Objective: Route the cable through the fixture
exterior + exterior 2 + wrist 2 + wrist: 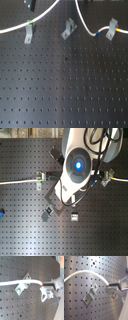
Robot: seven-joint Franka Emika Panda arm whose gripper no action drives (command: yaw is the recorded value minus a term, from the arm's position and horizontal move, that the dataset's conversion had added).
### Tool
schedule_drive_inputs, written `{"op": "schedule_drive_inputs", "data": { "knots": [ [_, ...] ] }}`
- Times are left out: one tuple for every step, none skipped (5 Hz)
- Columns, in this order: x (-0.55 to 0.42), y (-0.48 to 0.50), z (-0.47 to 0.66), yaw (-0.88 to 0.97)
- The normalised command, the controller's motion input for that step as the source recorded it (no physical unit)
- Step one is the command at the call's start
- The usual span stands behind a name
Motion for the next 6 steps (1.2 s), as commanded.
{"op": "schedule_drive_inputs", "data": {
  "knots": [
    [0.016,0.017,0.00,0.00],
    [-0.222,-0.013,0.23,0.01],
    [-0.226,-0.161,0.13,0.00],
    [-0.066,-0.071,0.24,-0.08],
    [-0.082,-0.110,0.36,-0.35],
    [-0.024,-0.038,0.42,-0.15]
  ]
}}
